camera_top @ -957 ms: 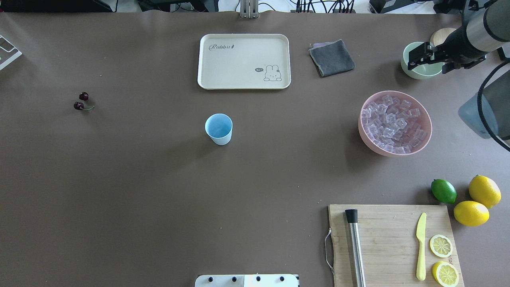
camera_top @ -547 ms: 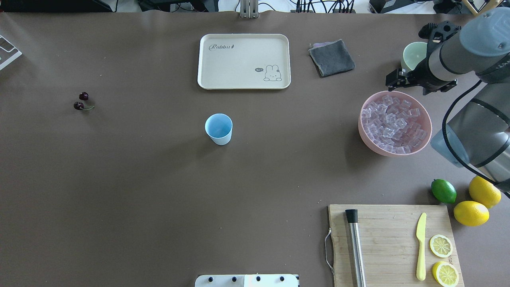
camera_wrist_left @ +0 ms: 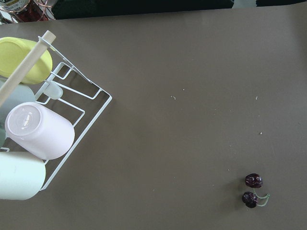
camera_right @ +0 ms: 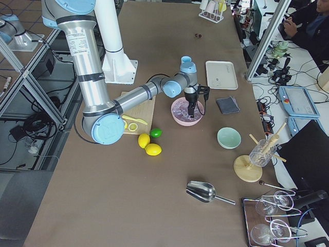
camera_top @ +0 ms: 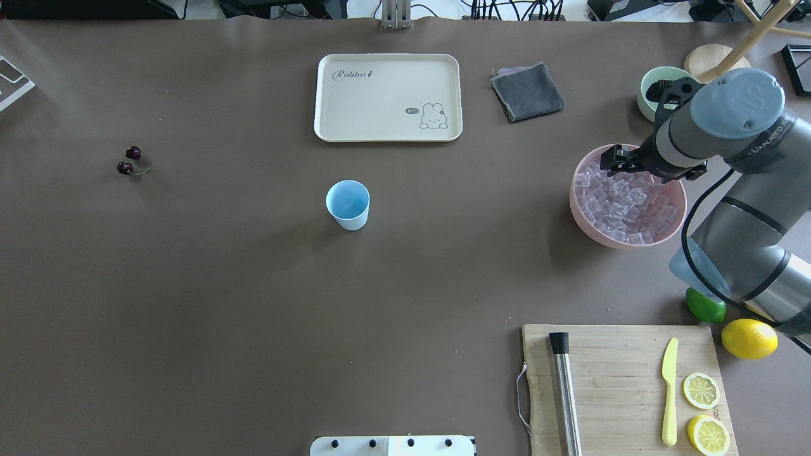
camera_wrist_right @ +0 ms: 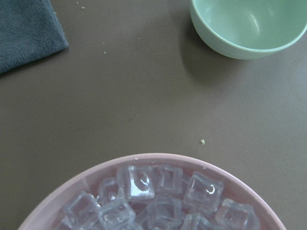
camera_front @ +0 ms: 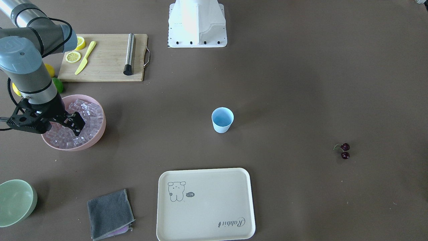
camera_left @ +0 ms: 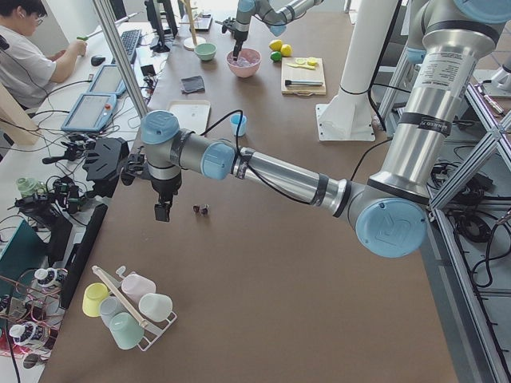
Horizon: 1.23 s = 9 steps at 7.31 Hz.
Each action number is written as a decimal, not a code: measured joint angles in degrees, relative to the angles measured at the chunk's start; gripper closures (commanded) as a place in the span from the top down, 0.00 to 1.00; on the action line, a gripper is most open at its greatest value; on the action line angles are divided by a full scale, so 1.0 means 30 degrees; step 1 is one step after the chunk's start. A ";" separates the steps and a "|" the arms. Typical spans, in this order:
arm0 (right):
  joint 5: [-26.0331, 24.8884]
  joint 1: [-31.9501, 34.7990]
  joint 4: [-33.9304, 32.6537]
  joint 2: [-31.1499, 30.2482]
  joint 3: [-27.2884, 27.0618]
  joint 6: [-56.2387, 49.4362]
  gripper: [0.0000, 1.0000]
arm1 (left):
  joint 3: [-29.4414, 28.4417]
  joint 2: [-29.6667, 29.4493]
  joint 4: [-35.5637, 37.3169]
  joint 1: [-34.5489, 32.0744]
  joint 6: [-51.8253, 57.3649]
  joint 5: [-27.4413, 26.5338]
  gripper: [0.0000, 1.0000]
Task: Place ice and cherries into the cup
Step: 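Move the right gripper over the pink bowl of ice cubes, then lower the right gripper into the bowl and grasp an ice cube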
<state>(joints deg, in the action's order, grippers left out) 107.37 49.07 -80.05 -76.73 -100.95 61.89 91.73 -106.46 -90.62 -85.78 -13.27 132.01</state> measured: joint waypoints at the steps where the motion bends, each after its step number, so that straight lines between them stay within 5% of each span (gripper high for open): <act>1: -0.0161 -0.0261 -0.0005 -0.0093 0.0013 0.0093 0.99 | 0.0030 0.0031 0.0000 -0.0037 0.0000 -0.0001 0.98; 2: -0.0502 -0.0575 -0.0006 -0.0198 0.0047 0.0135 0.98 | 0.0094 0.0123 -0.0021 -0.0091 0.0000 -0.0001 0.98; 3: -0.0884 -0.0865 -0.0007 -0.0264 0.0070 0.0149 0.77 | 0.0179 0.0308 -0.0124 -0.0132 0.0005 0.0000 0.98; 4: -0.1133 -0.1033 -0.0007 -0.0300 0.0081 0.0161 0.32 | 0.0204 0.0480 -0.0265 -0.0150 0.0011 -0.0001 0.98; 6: -0.1313 -0.1206 -0.0056 -0.0315 0.0040 0.0179 0.00 | 0.0192 0.0656 -0.0394 -0.0150 0.0002 0.0000 0.98; 9: -0.1330 -0.1103 -0.0236 -0.0253 -0.0199 0.0182 0.00 | 0.0210 0.0816 -0.0437 -0.0150 -0.0026 0.0000 0.98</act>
<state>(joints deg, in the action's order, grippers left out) 103.38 45.76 -80.75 -77.48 -101.54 62.43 92.36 -104.02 -91.93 -86.22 -13.35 132.01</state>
